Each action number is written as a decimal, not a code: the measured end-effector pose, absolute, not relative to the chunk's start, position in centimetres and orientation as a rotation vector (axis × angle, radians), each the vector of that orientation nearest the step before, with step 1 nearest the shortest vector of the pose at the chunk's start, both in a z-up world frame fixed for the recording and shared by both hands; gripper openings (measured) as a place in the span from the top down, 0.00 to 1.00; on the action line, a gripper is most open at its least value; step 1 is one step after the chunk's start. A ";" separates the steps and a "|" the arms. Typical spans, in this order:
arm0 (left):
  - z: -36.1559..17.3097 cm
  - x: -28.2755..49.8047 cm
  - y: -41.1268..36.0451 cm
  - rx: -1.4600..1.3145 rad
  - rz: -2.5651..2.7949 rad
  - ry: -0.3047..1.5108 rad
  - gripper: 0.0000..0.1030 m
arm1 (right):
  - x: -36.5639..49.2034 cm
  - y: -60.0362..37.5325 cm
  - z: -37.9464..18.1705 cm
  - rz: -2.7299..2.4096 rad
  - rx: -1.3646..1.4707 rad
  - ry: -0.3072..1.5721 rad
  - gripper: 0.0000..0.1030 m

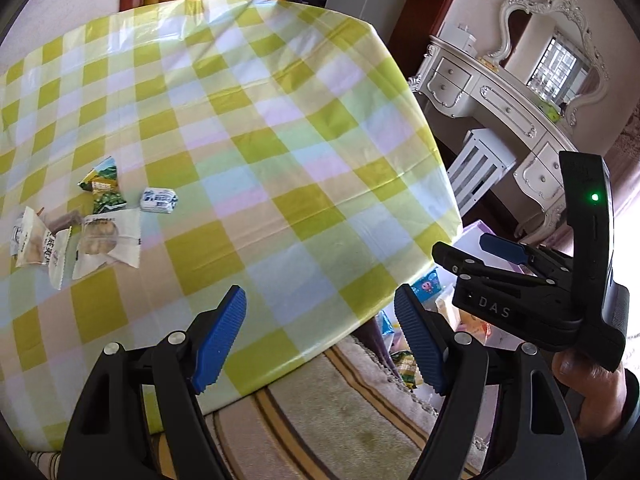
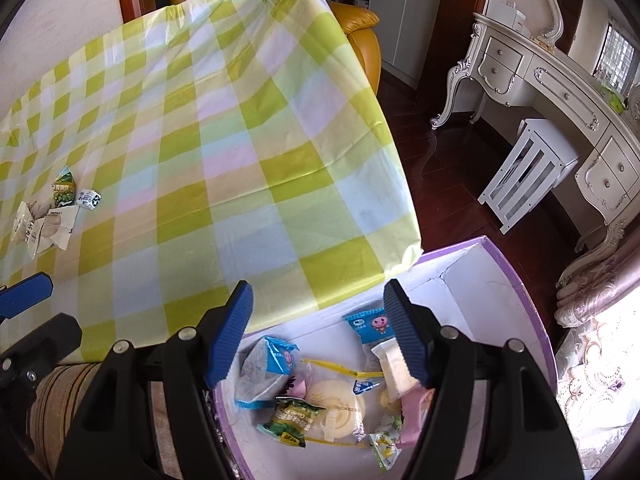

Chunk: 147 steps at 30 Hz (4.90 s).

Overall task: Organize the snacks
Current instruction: 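Return both tools to the remaining snacks on the table, then grasp the white-orange packet with the left gripper while the right grasps the small white packet, then carry both packets over the white box and open both grippers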

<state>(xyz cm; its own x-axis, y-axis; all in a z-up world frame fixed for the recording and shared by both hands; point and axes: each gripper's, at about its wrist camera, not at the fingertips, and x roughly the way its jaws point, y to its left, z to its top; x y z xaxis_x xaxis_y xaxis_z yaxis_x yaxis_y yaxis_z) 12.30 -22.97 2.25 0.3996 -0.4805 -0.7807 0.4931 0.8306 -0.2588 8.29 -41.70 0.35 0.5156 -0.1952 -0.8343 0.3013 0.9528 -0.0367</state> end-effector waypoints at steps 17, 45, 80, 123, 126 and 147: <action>1.9 16.3 -14.7 -0.123 -0.456 0.983 0.28 | 12.0 -35.1 1.5 -0.181 0.060 0.975 0.32; 1.1 21.3 -5.1 -0.225 -0.253 0.975 0.28 | 17.6 -27.5 1.4 -0.017 0.023 0.955 0.28; -2.1 25.8 6.7 -0.452 -0.085 0.979 0.36 | 24.8 -21.4 -1.4 0.102 0.007 0.961 0.27; -3.0 23.3 2.3 -0.191 -0.107 0.998 0.66 | 21.5 -22.9 -2.6 0.130 0.014 1.002 0.65; -2.8 21.9 2.6 -0.210 -0.095 0.994 0.66 | 20.6 -23.0 -2.4 0.133 0.014 1.001 0.65; 1.8 14.6 -5.3 -0.215 -0.346 0.937 0.66 | 12.6 -29.3 0.3 0.024 0.054 0.988 0.65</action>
<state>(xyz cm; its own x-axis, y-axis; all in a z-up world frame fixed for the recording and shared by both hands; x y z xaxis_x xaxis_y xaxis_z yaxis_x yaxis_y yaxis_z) 14.58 -5.30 1.81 0.5428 -0.3815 -0.7482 0.1967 0.9238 -0.3283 12.64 -29.25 0.27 0.5503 0.0446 -0.8337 0.0044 0.9984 0.0564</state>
